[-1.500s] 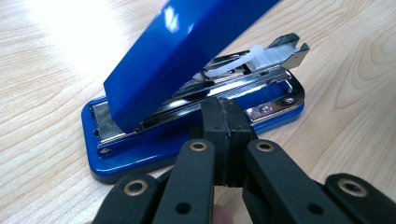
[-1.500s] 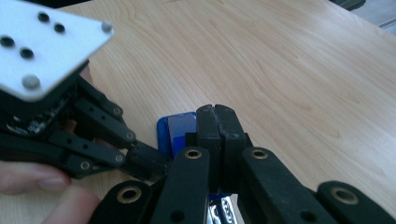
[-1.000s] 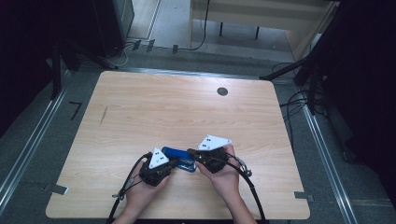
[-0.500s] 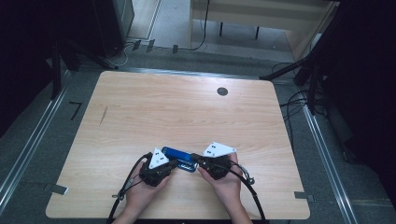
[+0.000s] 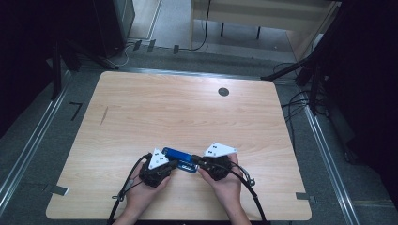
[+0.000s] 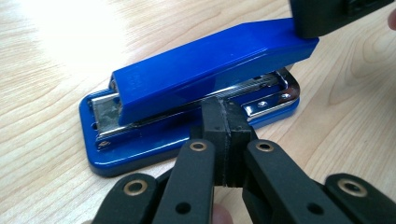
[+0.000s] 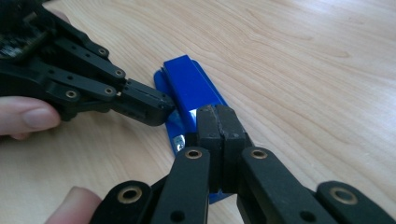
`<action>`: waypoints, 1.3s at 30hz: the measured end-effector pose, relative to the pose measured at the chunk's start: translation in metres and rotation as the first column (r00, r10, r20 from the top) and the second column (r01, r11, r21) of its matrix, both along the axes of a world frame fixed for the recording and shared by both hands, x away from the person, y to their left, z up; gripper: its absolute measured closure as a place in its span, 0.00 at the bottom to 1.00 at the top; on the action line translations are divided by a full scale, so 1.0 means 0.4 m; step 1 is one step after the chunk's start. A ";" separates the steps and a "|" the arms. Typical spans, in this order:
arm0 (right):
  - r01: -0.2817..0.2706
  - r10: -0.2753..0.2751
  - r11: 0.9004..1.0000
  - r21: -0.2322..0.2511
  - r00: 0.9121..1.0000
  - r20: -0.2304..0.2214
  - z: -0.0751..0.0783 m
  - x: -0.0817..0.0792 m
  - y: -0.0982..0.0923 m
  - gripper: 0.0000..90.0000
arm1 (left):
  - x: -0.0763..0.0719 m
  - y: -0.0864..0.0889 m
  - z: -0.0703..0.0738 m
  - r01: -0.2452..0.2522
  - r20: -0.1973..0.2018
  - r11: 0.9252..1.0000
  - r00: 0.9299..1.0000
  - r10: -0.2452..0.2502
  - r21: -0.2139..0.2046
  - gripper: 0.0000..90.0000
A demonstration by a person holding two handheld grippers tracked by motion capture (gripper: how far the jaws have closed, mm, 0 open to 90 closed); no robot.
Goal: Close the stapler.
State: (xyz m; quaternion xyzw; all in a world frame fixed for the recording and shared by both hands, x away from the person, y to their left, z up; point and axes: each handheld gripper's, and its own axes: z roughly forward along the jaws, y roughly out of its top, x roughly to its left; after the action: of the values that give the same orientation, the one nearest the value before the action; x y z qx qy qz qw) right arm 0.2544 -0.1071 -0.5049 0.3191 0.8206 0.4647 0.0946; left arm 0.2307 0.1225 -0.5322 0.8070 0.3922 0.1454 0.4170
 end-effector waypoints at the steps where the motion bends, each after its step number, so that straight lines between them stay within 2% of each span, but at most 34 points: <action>1: 0.001 -0.001 1.000 0.026 1.000 -0.006 0.003 0.001 -0.004 1.00 | -0.001 0.003 0.001 -0.001 0.000 1.000 1.000 0.001 -0.004 1.00; 2: 0.006 -0.005 0.998 0.061 1.000 -0.007 0.009 0.000 -0.009 1.00 | -0.002 0.005 0.001 -0.001 0.003 1.000 1.000 0.001 -0.007 1.00; 4: 0.015 -0.015 0.998 0.065 1.000 0.001 0.023 -0.003 -0.010 1.00 | -0.004 0.006 0.001 0.000 0.008 1.000 1.000 0.000 -0.008 1.00; 10: 0.019 -0.019 0.998 0.068 1.000 0.002 0.024 -0.014 -0.012 1.00 | -0.015 0.019 0.007 -0.013 0.024 1.000 1.000 0.013 -0.029 1.00; 19: 0.020 -0.019 0.997 0.077 1.000 -0.013 -0.006 -0.051 -0.008 1.00 | -0.031 0.084 0.016 -0.091 0.041 0.994 0.995 0.094 -0.057 1.00; 20: 0.020 -0.019 0.997 0.080 1.000 -0.017 -0.011 -0.053 -0.007 1.00 | -0.032 0.091 0.016 -0.101 0.046 0.993 0.994 0.104 -0.062 0.97; 23: 0.021 -0.018 0.996 0.083 0.999 -0.026 -0.025 -0.062 -0.004 1.00 | -0.037 0.114 0.015 -0.127 0.067 0.991 0.989 0.130 -0.045 0.92; 27: 0.021 -0.018 0.996 0.082 0.999 -0.036 -0.042 -0.072 0.000 1.00 | -0.041 0.144 0.010 -0.177 0.091 0.984 0.980 0.179 -0.038 0.82; 32: 0.024 -0.021 0.997 0.075 0.999 -0.050 -0.057 -0.080 0.003 1.00 | -0.038 0.180 0.011 -0.235 0.068 0.971 0.969 0.237 -0.033 0.64; 37: 0.020 -0.017 0.999 0.051 0.998 -0.061 -0.074 -0.085 0.011 1.00 | -0.032 0.214 0.012 -0.297 0.049 0.954 0.953 0.299 -0.043 0.55; 39: 0.017 -0.014 0.999 0.045 0.998 -0.061 -0.081 -0.084 0.014 1.00 | -0.032 0.226 0.014 -0.320 0.054 0.947 0.945 0.321 -0.031 0.50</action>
State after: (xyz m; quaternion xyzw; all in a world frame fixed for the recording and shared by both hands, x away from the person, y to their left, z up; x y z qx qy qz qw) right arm 0.2207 -0.1015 -0.5373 0.3414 0.8099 0.4724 0.0659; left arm 0.2179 0.2131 -0.5264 0.7234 0.5075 0.2304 0.4076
